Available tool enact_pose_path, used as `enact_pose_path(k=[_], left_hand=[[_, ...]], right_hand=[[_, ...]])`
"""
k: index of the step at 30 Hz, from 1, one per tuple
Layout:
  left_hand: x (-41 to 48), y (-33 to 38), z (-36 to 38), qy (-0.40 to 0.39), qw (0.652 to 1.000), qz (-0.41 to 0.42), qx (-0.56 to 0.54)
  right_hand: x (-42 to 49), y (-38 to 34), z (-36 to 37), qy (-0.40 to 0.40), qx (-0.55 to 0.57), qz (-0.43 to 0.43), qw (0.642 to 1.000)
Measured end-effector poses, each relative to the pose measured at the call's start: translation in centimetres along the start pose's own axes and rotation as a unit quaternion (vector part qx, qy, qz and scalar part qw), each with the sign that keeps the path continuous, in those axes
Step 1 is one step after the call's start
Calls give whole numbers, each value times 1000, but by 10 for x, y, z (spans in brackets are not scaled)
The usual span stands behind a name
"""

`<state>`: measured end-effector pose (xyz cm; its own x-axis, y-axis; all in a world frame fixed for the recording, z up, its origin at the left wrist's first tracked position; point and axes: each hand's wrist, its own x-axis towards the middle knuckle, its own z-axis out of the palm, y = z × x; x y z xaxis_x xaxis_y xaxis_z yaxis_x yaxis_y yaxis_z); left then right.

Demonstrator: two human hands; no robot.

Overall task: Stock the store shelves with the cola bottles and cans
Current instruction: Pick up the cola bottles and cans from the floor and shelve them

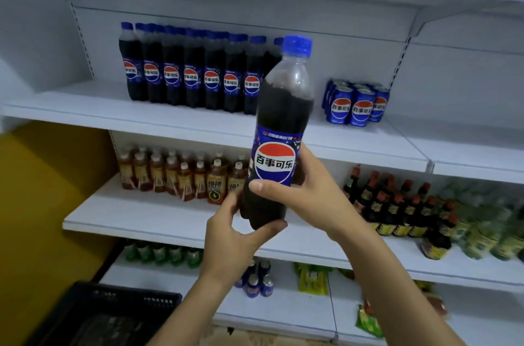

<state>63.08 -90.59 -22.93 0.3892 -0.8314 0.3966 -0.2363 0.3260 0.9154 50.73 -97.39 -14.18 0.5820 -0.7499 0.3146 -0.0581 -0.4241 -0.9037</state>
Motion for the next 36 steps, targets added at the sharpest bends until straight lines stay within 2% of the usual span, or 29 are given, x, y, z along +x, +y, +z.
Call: enact_pose_path(k=[6,13,18,22,32,36], left_hand=[[83,-28,6,-41,998,4,43],[212,-46,22,-56,970,46,231],[293,-62,31,7,945,80,316],[338,-85,40,32,915,71,395],[393,-122,47,101,887,69,445],[396,-138,49,125,876,107,453]], right_hand=[[76,41,-19,36,-8,4,999],[193,78,-68,16,-38,7,999],[270,102,-92,12,-50,-4,999],[320,129,-96,31,-60,-8,998],[389,180,-89,57,-120,-9,991],[392,194,-86,68,-69,-8,995]])
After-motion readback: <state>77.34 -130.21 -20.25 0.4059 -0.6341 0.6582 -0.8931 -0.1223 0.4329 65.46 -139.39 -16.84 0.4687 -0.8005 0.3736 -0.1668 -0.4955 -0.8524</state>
